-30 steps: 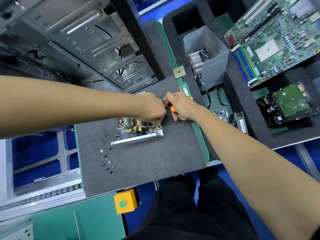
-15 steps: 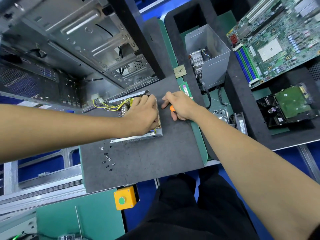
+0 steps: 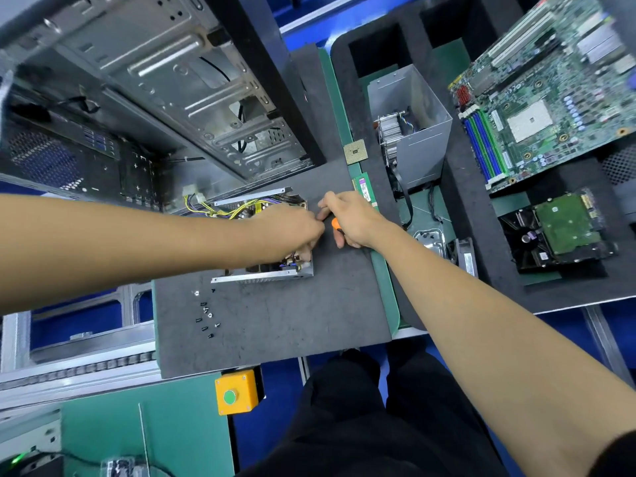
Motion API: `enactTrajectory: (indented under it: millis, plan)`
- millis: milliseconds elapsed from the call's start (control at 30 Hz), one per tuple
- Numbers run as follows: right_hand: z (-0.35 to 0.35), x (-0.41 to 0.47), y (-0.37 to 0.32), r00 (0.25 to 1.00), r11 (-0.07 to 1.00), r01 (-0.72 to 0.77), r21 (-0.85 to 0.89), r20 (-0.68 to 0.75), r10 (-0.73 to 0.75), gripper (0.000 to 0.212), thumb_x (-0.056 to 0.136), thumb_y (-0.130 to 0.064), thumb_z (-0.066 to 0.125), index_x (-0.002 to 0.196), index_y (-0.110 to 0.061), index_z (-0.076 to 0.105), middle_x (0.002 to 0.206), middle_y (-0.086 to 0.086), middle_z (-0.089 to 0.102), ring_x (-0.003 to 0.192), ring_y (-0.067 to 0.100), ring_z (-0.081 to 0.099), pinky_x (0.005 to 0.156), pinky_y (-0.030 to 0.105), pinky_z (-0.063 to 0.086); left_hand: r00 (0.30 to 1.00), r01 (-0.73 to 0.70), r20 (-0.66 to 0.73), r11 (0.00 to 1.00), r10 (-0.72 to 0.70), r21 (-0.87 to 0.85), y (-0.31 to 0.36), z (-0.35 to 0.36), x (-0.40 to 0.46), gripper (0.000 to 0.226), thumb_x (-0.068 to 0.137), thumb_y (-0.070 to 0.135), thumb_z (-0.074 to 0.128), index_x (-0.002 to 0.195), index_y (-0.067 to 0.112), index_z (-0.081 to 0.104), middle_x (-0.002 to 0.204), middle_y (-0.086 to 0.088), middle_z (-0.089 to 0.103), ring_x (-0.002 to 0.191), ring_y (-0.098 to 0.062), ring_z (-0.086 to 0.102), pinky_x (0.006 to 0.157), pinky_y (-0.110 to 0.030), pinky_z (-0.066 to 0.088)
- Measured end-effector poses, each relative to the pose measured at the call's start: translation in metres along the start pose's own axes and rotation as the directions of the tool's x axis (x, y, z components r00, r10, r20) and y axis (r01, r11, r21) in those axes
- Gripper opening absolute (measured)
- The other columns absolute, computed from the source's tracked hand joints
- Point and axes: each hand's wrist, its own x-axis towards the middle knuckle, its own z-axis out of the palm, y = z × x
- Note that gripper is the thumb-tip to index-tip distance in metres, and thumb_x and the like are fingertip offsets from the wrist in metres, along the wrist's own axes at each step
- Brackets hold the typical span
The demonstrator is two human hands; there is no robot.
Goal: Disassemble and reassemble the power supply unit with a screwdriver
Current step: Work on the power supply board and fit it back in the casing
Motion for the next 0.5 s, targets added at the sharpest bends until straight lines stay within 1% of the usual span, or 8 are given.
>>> enactTrajectory:
  millis: [33,67,167,233,333,367,433,500]
  plan:
    - [0.0,0.0,0.0,1.0,1.0,0.002,-0.002,0.0,-0.002,0.038,0.091,-0.045,0.033,0.092,-0.023,0.064,0.049,0.015,0.061,0.028,0.021,0.034,0.034,0.018,0.028,0.999,-0.002,0.034,0.994,0.006,-0.108,-0.007,-0.002,0.002,0.033,0.087,0.02,0.076,0.08,0.033,0.046,0.083,0.013,0.056,0.092,-0.023,0.065,0.076,-0.04,0.053]
    - [0.0,0.001,0.0,1.0,1.0,0.005,-0.005,0.003,-0.005,0.038,0.089,-0.046,0.033,0.092,-0.023,0.063,0.049,0.015,0.062,0.028,0.022,0.034,0.033,0.018,0.027,0.999,-0.01,0.045,0.981,0.019,-0.192,-0.013,-0.004,0.002,0.039,0.085,0.016,0.077,0.078,0.033,0.043,0.08,0.014,0.055,0.086,-0.022,0.065,0.074,-0.042,0.054]
    - [0.001,0.002,0.002,1.0,1.0,0.012,0.005,0.007,-0.012,0.039,0.085,-0.048,0.033,0.092,-0.023,0.062,0.048,0.016,0.061,0.028,0.022,0.033,0.033,0.018,0.026,0.994,-0.112,-0.038,0.935,0.105,-0.337,-0.023,-0.008,-0.003,0.032,0.088,0.019,0.076,0.09,0.034,0.047,0.079,0.01,0.055,0.076,-0.024,0.06,0.07,-0.044,0.052]
    - [0.001,0.003,0.003,1.0,1.0,0.018,0.013,0.006,-0.018,0.04,0.085,-0.048,0.034,0.091,-0.022,0.063,0.048,0.016,0.06,0.027,0.022,0.032,0.033,0.018,0.025,0.98,-0.189,-0.123,0.93,0.157,-0.315,-0.024,-0.008,-0.01,0.032,0.089,0.02,0.074,0.095,0.036,0.047,0.078,0.015,0.049,0.073,-0.019,0.055,0.065,-0.04,0.05]
    - [0.001,0.004,0.003,0.999,0.999,0.03,0.017,0.014,-0.03,0.04,0.089,-0.047,0.034,0.09,-0.021,0.064,0.05,0.017,0.062,0.027,0.022,0.032,0.034,0.02,0.027,0.968,-0.201,-0.195,0.956,0.159,-0.215,-0.023,-0.009,-0.019,0.02,0.09,0.024,0.074,0.1,0.031,0.058,0.078,0.018,0.042,0.075,-0.015,0.05,0.062,-0.03,0.038]
    - [0.001,0.004,0.004,0.999,0.999,0.03,0.015,0.015,-0.03,0.04,0.089,-0.047,0.033,0.09,-0.021,0.064,0.05,0.017,0.062,0.027,0.022,0.032,0.034,0.02,0.027,0.969,-0.182,-0.202,0.962,0.141,-0.203,-0.021,-0.009,-0.021,0.016,0.091,0.027,0.073,0.102,0.027,0.062,0.081,0.017,0.044,0.077,-0.014,0.048,0.062,-0.03,0.038]
    - [0.0,0.005,0.004,0.999,1.0,0.029,0.011,0.017,-0.029,0.041,0.089,-0.048,0.032,0.091,-0.021,0.064,0.048,0.015,0.061,0.027,0.022,0.032,0.033,0.019,0.026,0.973,-0.144,-0.209,0.966,0.099,-0.212,-0.016,-0.011,-0.024,0.016,0.092,0.032,0.071,0.106,0.025,0.065,0.086,0.012,0.053,0.08,-0.013,0.048,0.064,-0.034,0.045]
    - [0.001,0.005,0.005,0.999,1.0,0.025,0.006,0.022,-0.025,0.043,0.088,-0.049,0.032,0.091,-0.02,0.064,0.048,0.015,0.061,0.027,0.022,0.032,0.033,0.018,0.026,0.972,-0.115,-0.224,0.97,0.066,-0.214,-0.011,-0.012,-0.027,0.018,0.093,0.032,0.069,0.108,0.025,0.067,0.091,0.006,0.06,0.085,-0.018,0.057,0.066,-0.036,0.048]
